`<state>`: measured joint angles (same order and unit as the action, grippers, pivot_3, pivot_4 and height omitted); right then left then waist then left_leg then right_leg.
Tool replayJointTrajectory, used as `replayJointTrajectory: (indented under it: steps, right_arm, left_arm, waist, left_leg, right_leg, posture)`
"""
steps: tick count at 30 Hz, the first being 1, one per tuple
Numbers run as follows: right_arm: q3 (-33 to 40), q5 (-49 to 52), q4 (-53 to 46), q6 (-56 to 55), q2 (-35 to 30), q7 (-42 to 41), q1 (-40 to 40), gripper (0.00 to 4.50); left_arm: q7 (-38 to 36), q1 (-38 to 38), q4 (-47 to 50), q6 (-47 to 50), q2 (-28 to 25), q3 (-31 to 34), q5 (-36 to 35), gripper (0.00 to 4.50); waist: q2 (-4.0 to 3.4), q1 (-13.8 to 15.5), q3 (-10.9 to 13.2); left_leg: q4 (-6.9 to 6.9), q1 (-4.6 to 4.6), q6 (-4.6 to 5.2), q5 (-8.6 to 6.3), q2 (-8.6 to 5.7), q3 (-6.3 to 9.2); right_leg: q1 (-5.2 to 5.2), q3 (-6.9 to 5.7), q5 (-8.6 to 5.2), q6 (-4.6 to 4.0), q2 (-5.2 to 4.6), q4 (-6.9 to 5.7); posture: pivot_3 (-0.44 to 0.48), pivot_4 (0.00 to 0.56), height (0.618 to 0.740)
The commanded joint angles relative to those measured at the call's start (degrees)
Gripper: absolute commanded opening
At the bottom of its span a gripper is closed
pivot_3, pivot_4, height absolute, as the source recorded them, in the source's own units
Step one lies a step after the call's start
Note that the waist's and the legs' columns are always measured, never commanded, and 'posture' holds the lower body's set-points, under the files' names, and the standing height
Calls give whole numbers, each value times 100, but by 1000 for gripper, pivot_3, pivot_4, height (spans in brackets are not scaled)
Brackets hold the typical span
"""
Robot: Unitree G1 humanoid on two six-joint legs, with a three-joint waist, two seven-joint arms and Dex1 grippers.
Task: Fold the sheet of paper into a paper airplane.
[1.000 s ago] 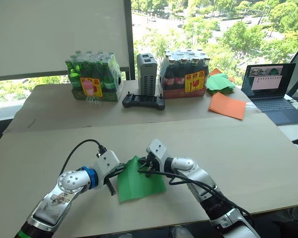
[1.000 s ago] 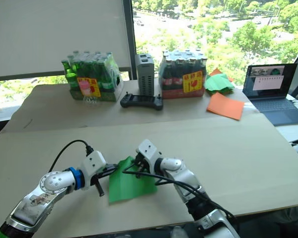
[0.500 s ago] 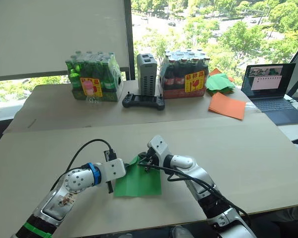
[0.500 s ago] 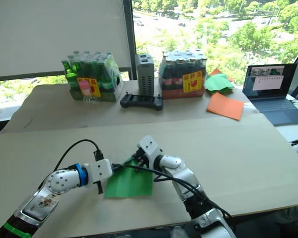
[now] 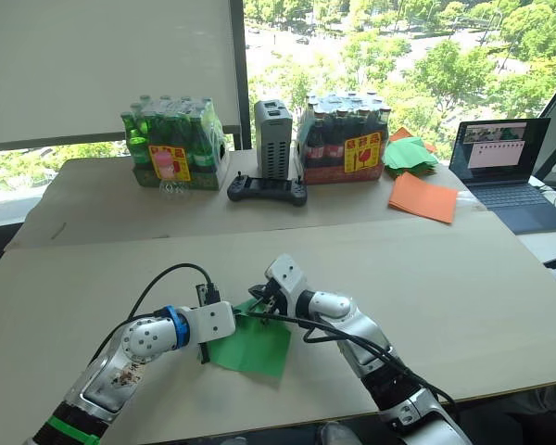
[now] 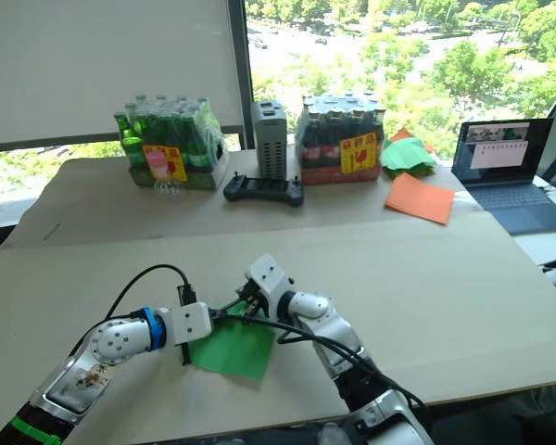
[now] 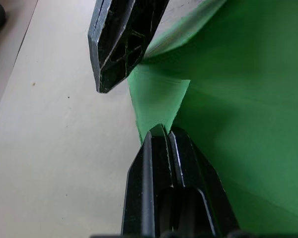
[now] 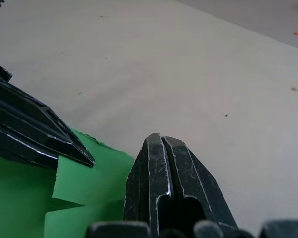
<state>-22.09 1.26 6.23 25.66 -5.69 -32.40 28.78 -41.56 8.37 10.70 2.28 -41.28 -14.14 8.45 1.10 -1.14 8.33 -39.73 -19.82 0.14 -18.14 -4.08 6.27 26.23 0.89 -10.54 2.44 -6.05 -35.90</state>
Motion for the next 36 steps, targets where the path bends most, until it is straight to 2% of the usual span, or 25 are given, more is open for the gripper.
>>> replayJointTrajectory:
  steps: [1,3,6,11,17,23,26,31,36]
  right_arm:
    - [-38,-155,-1,68,-80,58,-1,0]
    - [-30,-204,47,114,-93,93,-15,0]
    - [-26,-234,110,145,-96,109,-13,0]
    - [-22,-271,142,103,-66,104,-21,0]
    - [-42,-346,171,43,-40,175,-40,0]
    - [-169,-499,155,-223,-109,170,-125,0]
    - [-293,-629,128,-356,-176,149,-193,0]
    - [-331,-716,189,-427,-181,182,-215,0]
    - [-342,-816,213,-417,-187,202,-204,0]
  left_arm:
    - [-37,25,57,-93,1,50,64,15]
    - [-69,23,60,-98,10,69,32,15]
    - [-168,25,113,-70,-4,173,-114,836]
    - [-632,-9,365,456,-196,519,-632,2487]
    - [-1450,215,508,2181,-475,1393,-2257,2487]
    - [-1533,730,139,2971,-365,1726,-2976,2487]
    - [-1438,929,-92,3141,-179,1632,-3048,1678]
    - [-1216,1062,-267,3127,200,1152,-2765,46]
    - [-978,1120,-305,3155,472,696,-2469,46]
  waist:
    - [0,3,0]
    - [0,1,0]
    - [0,-4,0]
    - [0,-15,0]
    - [0,-62,0]
    - [0,-84,0]
    - [0,-111,0]
    - [1,-105,-1]
    - [2,-111,-1]
  left_leg:
    - [0,0,0,0,0,0]
    - [0,0,0,0,0,0]
    - [1,2,0,0,1,0]
    - [0,4,2,-1,1,0]
    - [0,5,12,-7,2,2]
    - [-3,8,8,-4,-1,4]
    - [-2,7,-11,7,0,4]
    - [-2,8,-13,7,0,4]
    - [-3,8,-12,7,0,3]
  right_leg:
    - [0,0,0,0,0,0]
    - [0,0,0,0,0,0]
    - [0,0,0,0,1,-1]
    - [-1,0,0,0,2,-4]
    - [-1,0,0,0,5,-8]
    - [-6,-1,0,0,5,-7]
    - [-5,0,0,0,5,-7]
    - [-6,2,0,0,3,-6]
    - [-6,4,0,0,4,-8]
  posture:
    - [0,150,724]
    - [0,150,724]
    - [0,150,724]
    - [0,150,724]
    - [0,150,724]
    - [0,150,724]
    - [0,150,724]
    - [0,150,724]
    - [0,150,724]
